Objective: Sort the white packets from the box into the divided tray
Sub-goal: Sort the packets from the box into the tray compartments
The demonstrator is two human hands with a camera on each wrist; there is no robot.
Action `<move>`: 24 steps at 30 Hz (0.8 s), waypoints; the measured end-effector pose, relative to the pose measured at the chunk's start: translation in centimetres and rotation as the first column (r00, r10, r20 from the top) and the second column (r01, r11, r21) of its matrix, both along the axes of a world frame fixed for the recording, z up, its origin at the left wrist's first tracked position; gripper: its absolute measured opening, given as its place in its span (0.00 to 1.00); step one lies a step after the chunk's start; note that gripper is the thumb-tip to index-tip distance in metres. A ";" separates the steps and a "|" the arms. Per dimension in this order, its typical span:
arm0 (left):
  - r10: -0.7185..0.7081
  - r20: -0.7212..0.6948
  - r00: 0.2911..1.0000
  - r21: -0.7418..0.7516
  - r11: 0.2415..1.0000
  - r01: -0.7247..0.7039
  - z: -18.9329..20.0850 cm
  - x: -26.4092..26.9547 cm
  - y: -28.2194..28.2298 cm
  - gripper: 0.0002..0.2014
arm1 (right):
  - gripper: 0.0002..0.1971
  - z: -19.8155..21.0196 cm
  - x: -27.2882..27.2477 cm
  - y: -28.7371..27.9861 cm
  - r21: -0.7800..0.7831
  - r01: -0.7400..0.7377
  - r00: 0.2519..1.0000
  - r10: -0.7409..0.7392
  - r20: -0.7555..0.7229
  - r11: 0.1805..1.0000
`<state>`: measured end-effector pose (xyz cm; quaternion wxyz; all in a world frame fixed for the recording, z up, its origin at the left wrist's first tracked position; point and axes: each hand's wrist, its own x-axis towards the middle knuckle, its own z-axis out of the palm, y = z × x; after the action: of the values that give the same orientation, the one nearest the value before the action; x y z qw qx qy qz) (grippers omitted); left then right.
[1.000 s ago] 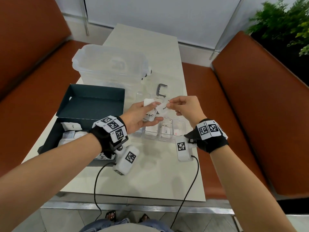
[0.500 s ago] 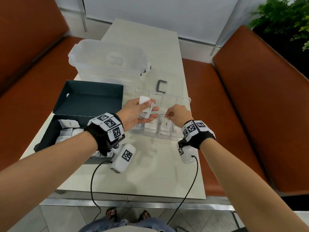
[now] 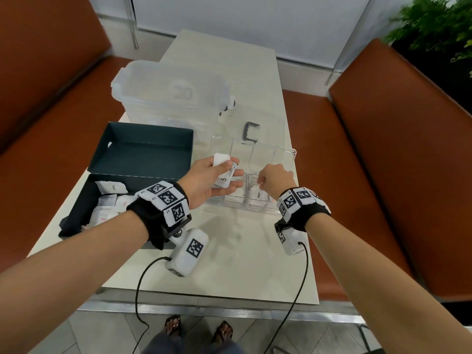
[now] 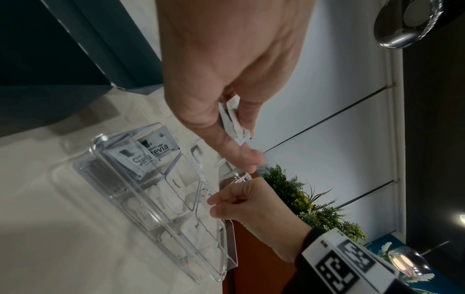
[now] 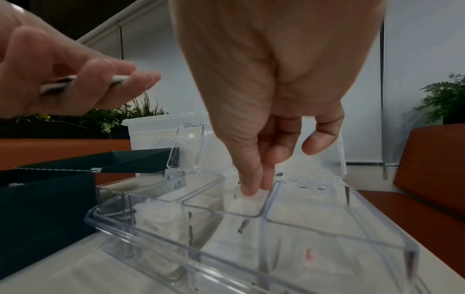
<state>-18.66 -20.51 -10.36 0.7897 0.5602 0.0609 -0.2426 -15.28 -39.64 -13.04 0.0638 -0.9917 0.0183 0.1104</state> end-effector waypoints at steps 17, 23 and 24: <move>0.019 -0.067 0.998 -0.027 0.999 -0.020 -0.3 -0.7 0.1 0.13 | 0.12 -1.9 -0.9 0.0 -0.130 -0.186 0.982 0.180 -0.052 0.974; 0.015 -0.180 0.984 -0.102 0.994 -0.033 0.1 0.1 0.0 0.16 | 0.17 -0.3 -1.4 -0.7 -0.044 -0.176 0.983 0.177 0.038 0.983; 0.012 -0.202 0.979 -0.139 0.989 -0.041 0.2 0.2 0.1 0.15 | 0.17 0.2 -1.5 -0.8 -0.012 -0.155 0.984 0.155 0.090 0.988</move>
<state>-18.44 -20.43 -10.20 0.8207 0.4741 0.1303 -0.2911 -16.78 -40.42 -12.81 0.0531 -0.9942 -0.0617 0.0700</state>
